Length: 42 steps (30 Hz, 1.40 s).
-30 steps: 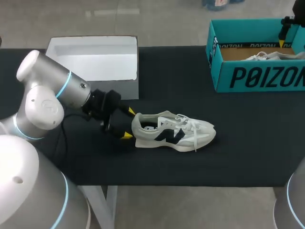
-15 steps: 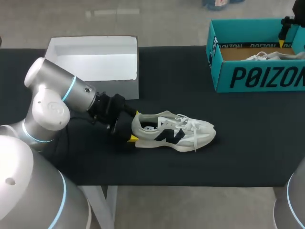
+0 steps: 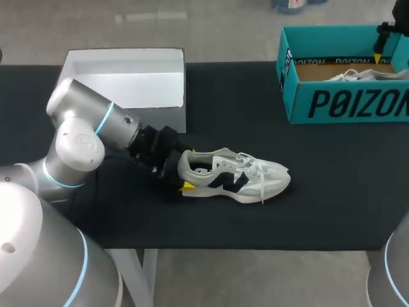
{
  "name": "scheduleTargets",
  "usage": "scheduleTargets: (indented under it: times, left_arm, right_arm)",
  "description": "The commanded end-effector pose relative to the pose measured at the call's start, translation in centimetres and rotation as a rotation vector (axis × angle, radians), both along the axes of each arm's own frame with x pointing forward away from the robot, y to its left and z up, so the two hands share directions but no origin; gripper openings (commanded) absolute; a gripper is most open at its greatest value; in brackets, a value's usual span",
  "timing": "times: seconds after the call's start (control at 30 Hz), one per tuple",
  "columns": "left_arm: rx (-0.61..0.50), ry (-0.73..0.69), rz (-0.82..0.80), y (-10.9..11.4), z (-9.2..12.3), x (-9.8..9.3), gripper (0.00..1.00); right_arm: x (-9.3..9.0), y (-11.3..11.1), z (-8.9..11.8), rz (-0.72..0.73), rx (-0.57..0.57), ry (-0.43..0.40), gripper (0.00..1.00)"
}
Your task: Take the shoe out of the shoebox, open the shoe tongue, remove and reinsert the insole, then place the shoe into the shoebox
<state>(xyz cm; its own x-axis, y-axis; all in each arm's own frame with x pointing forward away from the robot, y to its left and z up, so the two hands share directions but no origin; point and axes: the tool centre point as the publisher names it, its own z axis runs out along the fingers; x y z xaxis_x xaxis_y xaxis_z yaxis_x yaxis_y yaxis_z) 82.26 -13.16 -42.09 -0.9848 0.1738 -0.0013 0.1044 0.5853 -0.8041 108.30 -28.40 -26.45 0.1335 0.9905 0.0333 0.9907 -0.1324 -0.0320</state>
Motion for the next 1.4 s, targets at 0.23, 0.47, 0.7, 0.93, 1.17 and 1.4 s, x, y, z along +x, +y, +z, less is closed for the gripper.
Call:
scheduleTargets:
  times: [0.23, 0.47, 0.7, 0.93, 1.17, 1.4]
  left_arm:
    - [0.006, 0.013, -0.007, -1.05, -0.69, 0.20, 0.45]
    - [0.018, 0.010, 0.038, -0.91, -0.51, -0.04, 0.00]
    - [0.036, -0.007, 0.076, -0.96, 0.06, 0.27, 0.00]
    - [0.045, -0.003, 0.082, -1.03, -0.04, 0.62, 0.00]
    - [0.037, 0.019, 0.083, -1.07, -0.45, 0.61, 0.00]
    - [0.039, 0.026, 0.084, -1.08, -0.47, 0.60, 0.00]
  right_arm:
    - [-0.01, 0.01, 0.00, -0.001, 0.000, -0.001, 1.00]
    - [-0.01, 0.01, 0.00, -0.001, 0.000, -0.001, 1.00]
    - [-0.01, 0.01, 0.00, -0.001, 0.000, -0.001, 1.00]
    - [-0.01, 0.01, 0.00, -0.001, 0.000, -0.001, 1.00]
    - [-0.01, 0.01, 0.00, -0.001, 0.000, -0.001, 1.00]
    - [-0.01, 0.01, 0.00, -0.001, 0.000, -0.001, 1.00]
